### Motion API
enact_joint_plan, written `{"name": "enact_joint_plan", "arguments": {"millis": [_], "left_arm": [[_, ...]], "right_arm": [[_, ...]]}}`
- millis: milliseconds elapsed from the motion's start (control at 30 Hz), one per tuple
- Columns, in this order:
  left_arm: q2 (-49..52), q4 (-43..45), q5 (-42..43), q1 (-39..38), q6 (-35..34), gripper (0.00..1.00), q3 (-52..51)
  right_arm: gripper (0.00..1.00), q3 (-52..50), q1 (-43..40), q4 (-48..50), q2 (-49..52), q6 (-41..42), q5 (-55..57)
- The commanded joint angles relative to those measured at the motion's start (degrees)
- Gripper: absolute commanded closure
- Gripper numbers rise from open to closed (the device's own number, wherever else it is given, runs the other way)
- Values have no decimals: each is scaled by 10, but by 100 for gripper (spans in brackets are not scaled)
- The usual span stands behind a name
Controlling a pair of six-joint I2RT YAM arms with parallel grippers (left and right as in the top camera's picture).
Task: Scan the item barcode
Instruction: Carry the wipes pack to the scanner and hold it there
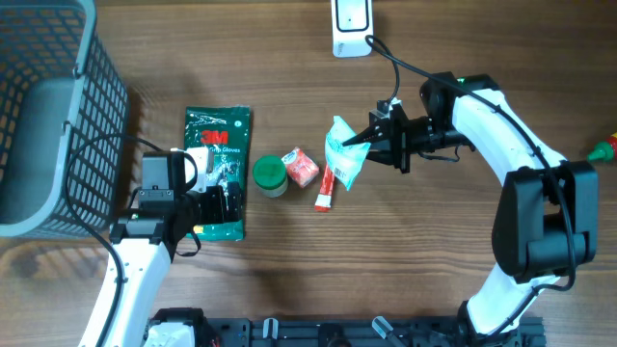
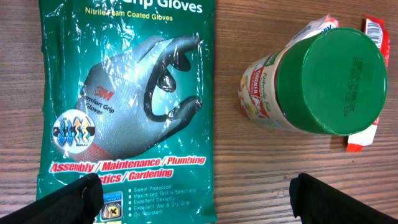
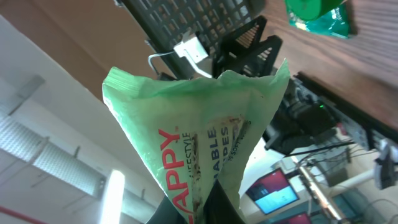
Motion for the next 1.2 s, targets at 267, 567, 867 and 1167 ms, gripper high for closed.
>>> {"name": "enact_joint_plan", "arguments": {"millis": [267,567,867,1167], "left_arm": [[2,2,-1,5,-5,0,0],[2,2,-1,5,-5,0,0],[2,2,-1,5,-5,0,0],[2,2,-1,5,-5,0,0]], "right_arm": [[96,1,2,278,-17,-2,233],[95,1,2,412,-17,-200,446],[96,1,82,565,-16,-368,492],[96,2,136,787,-1,-367,761]]}}
